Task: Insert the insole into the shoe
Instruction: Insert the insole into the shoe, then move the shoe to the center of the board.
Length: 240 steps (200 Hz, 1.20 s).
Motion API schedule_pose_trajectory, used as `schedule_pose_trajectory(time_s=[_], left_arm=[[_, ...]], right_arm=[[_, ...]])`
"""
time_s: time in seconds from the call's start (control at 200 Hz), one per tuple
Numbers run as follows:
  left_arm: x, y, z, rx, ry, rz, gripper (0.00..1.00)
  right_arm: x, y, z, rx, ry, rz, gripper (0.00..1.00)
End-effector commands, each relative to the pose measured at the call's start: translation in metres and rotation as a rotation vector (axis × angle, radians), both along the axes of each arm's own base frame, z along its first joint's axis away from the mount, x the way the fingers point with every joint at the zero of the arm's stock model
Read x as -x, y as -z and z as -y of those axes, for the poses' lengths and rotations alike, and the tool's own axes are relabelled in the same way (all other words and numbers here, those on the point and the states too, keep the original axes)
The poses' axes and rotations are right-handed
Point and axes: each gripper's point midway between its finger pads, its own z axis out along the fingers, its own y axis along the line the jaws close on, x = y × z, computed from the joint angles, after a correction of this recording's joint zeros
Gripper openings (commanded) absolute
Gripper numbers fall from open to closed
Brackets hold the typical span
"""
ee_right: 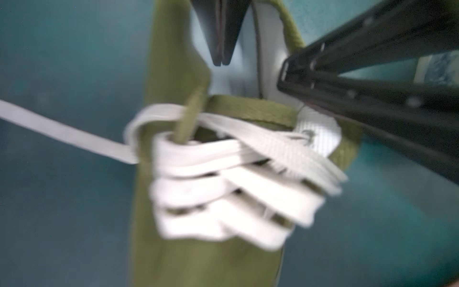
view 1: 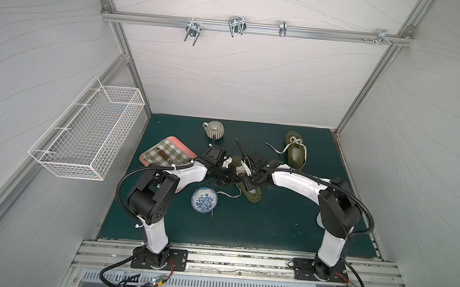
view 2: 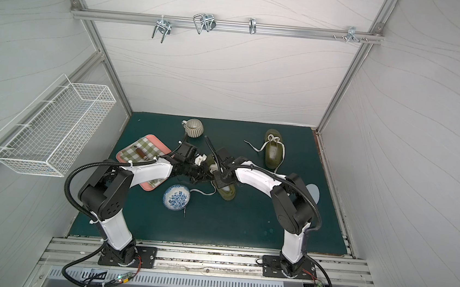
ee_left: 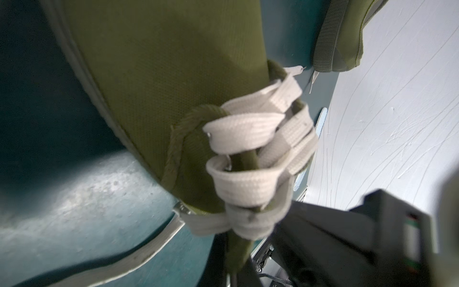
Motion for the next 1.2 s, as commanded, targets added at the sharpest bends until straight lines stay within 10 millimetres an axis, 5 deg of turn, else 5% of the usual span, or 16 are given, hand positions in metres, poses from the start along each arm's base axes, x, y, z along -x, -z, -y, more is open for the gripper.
schedule_pose_trajectory(time_s=[0.0,0.24,0.37,0.585,0.8,1.195], left_arm=[[-0.007,-0.006,0.004,0.008,0.016,0.011,0.0],[-0.009,0.0,-0.003,-0.052,0.041,-0.003,0.0],[-0.015,0.0,-0.011,-0.113,0.066,0.001,0.0],[-0.03,-0.005,-0.031,-0.254,0.153,0.021,0.0],[-0.056,-0.006,-0.057,-0.334,0.174,0.029,0.0],[-0.092,0.0,-0.095,-0.479,0.263,0.067,0.0]], right_arm=[[-0.013,0.004,0.017,0.074,0.049,0.043,0.0],[-0.01,0.061,0.017,0.146,0.029,-0.057,0.0],[-0.003,0.022,0.012,0.124,-0.001,-0.003,0.0],[0.01,-0.058,0.035,-0.038,0.06,0.062,0.3],[0.018,-0.064,0.082,-0.074,0.14,0.035,0.45],[0.013,-0.074,0.14,-0.071,0.219,0.037,0.51]])
